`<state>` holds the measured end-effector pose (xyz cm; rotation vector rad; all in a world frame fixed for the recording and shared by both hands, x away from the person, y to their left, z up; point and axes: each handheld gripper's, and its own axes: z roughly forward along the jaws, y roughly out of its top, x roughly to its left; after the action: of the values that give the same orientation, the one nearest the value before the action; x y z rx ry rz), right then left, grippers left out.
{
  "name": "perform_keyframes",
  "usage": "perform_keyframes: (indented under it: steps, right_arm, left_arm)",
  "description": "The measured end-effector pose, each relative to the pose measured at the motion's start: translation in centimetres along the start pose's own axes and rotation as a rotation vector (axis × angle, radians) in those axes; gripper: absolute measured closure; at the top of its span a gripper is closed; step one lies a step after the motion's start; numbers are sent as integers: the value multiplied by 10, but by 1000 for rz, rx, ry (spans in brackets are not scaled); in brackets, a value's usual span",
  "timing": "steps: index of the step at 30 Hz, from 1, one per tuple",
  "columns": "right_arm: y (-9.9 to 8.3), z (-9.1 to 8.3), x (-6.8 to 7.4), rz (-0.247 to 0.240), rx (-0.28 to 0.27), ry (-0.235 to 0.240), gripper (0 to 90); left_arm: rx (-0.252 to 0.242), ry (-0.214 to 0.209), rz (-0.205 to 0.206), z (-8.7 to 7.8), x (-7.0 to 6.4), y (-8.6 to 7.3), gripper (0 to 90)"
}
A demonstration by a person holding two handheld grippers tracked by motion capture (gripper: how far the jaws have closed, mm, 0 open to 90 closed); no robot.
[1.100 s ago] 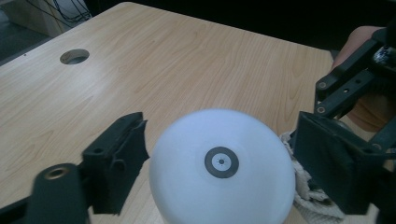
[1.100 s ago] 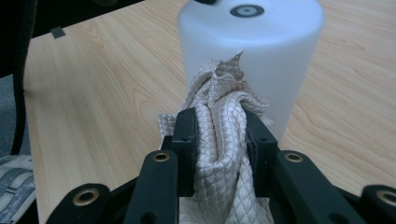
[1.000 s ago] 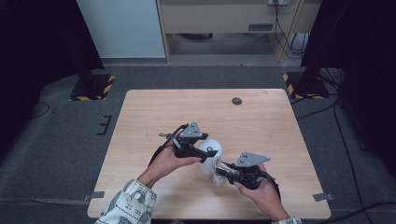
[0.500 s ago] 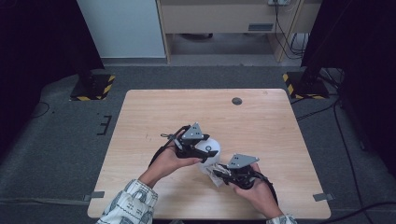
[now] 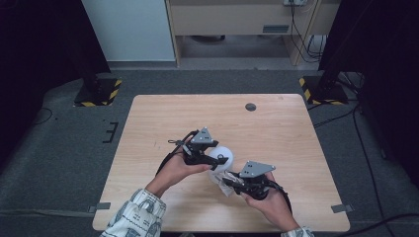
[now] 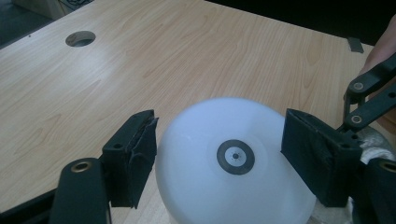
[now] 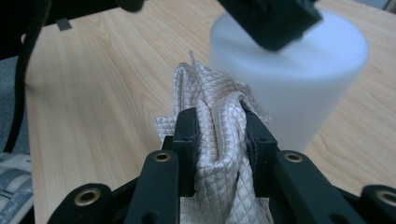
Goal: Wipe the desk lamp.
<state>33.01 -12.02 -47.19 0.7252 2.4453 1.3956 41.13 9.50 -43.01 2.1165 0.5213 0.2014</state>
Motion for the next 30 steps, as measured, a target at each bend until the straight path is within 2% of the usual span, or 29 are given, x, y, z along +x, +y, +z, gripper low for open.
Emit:
perform_keyframes:
  steps: [3,6,9,12,15,24,28,30]
  right_arm:
    - [7,0,5,-21,-16,10,712]
    - [8,5,7,-38,-3,11,713]
    - [0,15,6,-42,43,17,715]
    - [-10,23,2,-38,88,2,715]
    - [-15,24,1,-32,108,-9,715]
    - [10,-2,4,-18,-19,-7,714]
    - [9,6,9,-42,1,7,714]
    - [5,12,10,-37,20,13,714]
  left_arm:
    - [1,2,4,0,0,0,265]
    - [2,2,3,0,0,0,265]
    - [2,9,6,-1,0,0,265]
    - [3,14,4,-2,1,0,266]
    - [5,14,4,-2,1,0,267]
    - [18,-7,4,-1,2,2,269]
    - [17,-24,-2,1,2,2,269]
    - [15,-28,-7,1,3,2,268]
